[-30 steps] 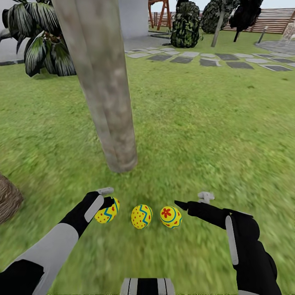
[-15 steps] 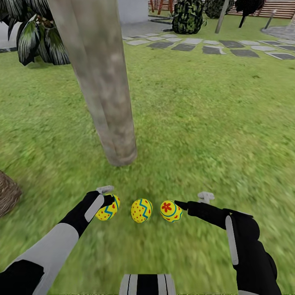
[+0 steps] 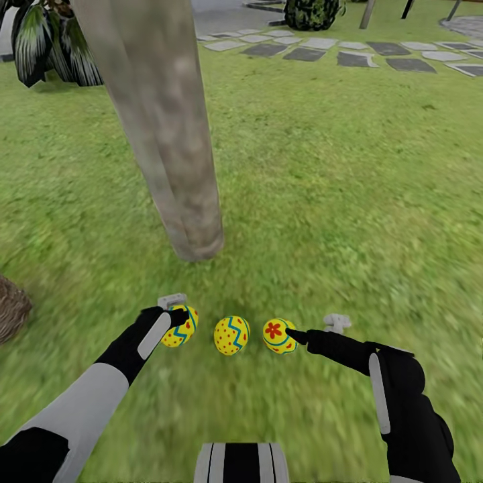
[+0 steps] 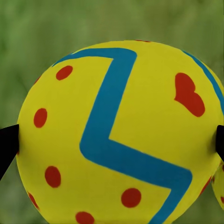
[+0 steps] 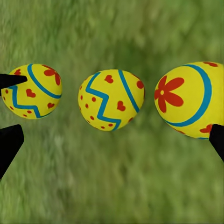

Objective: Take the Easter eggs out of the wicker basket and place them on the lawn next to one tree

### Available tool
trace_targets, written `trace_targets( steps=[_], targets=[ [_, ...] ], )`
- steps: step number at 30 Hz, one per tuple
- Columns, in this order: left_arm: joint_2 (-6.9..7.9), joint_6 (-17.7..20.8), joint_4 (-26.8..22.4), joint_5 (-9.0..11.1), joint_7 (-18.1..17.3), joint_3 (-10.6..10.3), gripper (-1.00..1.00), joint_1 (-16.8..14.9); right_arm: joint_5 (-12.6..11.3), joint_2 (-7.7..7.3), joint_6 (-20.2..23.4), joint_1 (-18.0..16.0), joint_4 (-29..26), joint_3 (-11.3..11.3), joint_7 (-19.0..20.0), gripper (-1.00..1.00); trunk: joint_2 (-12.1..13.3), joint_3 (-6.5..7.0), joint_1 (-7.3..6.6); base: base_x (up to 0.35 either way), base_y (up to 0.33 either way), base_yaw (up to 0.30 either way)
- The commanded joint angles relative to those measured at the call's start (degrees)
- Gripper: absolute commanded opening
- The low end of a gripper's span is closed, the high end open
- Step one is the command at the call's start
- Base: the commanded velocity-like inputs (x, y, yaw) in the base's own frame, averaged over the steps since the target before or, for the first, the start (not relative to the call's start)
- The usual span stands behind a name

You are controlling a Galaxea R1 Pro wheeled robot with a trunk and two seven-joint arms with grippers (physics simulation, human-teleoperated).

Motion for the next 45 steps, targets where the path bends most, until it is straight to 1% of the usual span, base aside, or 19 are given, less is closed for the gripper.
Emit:
trace_targets(
  steps=[1,14,16,26,31,37,38,43,45],
  targets=[
    [0.06,0.05,-0.10,0.60,0.46,-0.34,-1.00,-0.04,0.52,0.06,0.23,-0.06,-0.06,-0.13,0.56,1.00,-0.03,-0.27,0.01,0.000,0.000,0.000],
    [0.10,0.11,-1.13,0.60,0.33,-0.34,-1.00,-0.04,0.52,0.06,0.23,-0.07,-0.06,-0.13,0.56,1.00,-0.21,-3.15,0.35,0.000,0.000,0.000],
    [0.10,0.12,-1.16,0.60,0.32,-0.34,-1.00,-0.04,0.52,0.06,0.23,-0.05,-0.06,-0.13,0.56,1.00,-0.21,-3.15,0.35,0.000,0.000,0.000],
    [0.10,0.12,-2.43,0.60,0.45,-0.38,-1.00,-0.04,0.52,0.06,0.23,-0.07,-0.06,-0.13,0.56,1.00,-0.34,-5.36,0.61,0.000,0.000,0.000],
    [0.10,0.11,-2.62,0.60,0.48,-0.42,-1.00,-0.04,0.52,0.06,0.23,-0.05,-0.06,-0.13,0.56,1.00,-0.34,-5.36,0.61,0.000,0.000,0.000],
    [0.10,0.04,-2.66,0.60,0.50,-0.44,-1.00,-0.04,0.52,0.06,0.23,-0.06,-0.06,-0.13,0.56,1.00,-0.42,-6.69,0.76,0.000,0.000,0.000],
    [0.10,0.04,-2.66,0.60,0.50,-0.52,-1.00,-0.04,0.52,0.06,0.23,-0.07,-0.06,-0.13,0.56,1.00,-0.43,-6.91,0.79,0.000,0.000,0.000],
    [0.10,-0.67,-2.63,0.60,0.47,-2.25,-1.00,-0.04,0.52,0.06,0.23,-0.04,-0.06,-0.13,0.56,1.00,-0.43,-6.91,0.79,0.000,0.000,0.000],
    [0.10,-1.03,-2.60,0.60,0.49,-2.51,-1.00,-0.04,0.52,0.06,0.23,-0.05,-0.06,-0.13,0.56,1.00,-0.46,-7.36,0.84,0.000,0.000,0.000]
  ],
)
